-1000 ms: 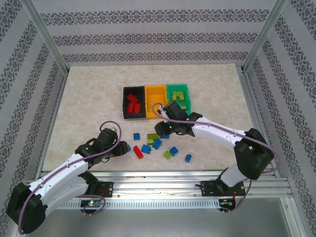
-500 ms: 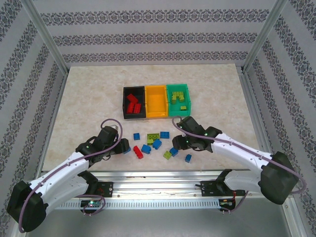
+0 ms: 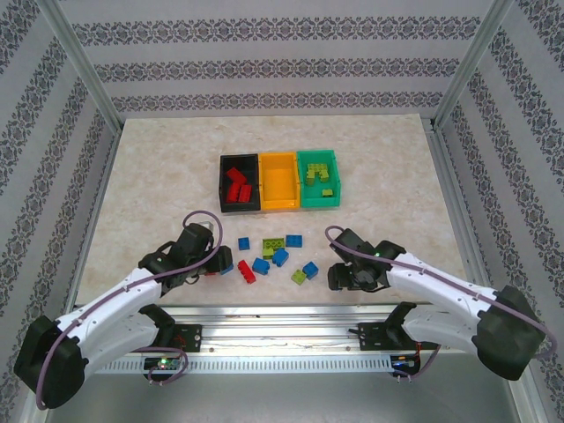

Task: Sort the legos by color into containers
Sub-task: Pick up the lego from the bottom-center of the table.

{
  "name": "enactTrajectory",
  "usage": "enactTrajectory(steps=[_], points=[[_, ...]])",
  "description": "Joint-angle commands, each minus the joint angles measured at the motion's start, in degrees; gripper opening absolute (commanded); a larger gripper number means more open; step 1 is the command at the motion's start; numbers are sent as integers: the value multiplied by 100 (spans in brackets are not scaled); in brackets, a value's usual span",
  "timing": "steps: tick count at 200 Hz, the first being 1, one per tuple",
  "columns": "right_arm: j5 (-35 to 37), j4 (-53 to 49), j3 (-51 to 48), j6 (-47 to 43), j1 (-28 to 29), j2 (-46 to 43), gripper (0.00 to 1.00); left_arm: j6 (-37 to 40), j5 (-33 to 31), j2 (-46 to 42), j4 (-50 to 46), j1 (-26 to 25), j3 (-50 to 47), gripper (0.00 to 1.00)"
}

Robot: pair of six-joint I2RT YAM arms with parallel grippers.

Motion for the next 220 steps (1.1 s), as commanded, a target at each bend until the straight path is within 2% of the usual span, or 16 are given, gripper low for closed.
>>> enactTrajectory(steps=[1, 48, 115, 148, 184, 220], points=[[-132, 239, 62, 118, 149, 259, 62, 99, 93, 87, 268, 68, 167, 58], [-367, 881, -126, 58, 256, 714, 60, 19, 109, -13, 230, 66, 120, 59], [-396, 1301, -189, -36, 232, 893, 55, -14, 118, -8, 156, 75, 174, 59], [-642, 1987, -331, 73, 212, 1239, 52, -35, 164, 32, 258, 70, 148, 59], [-717, 2083, -223, -17, 247, 1565, 49, -68, 191, -1, 234, 67, 99, 59], [-645, 1941, -143, -89, 225, 1419, 39, -85, 122, -149, 195, 66, 16, 59]])
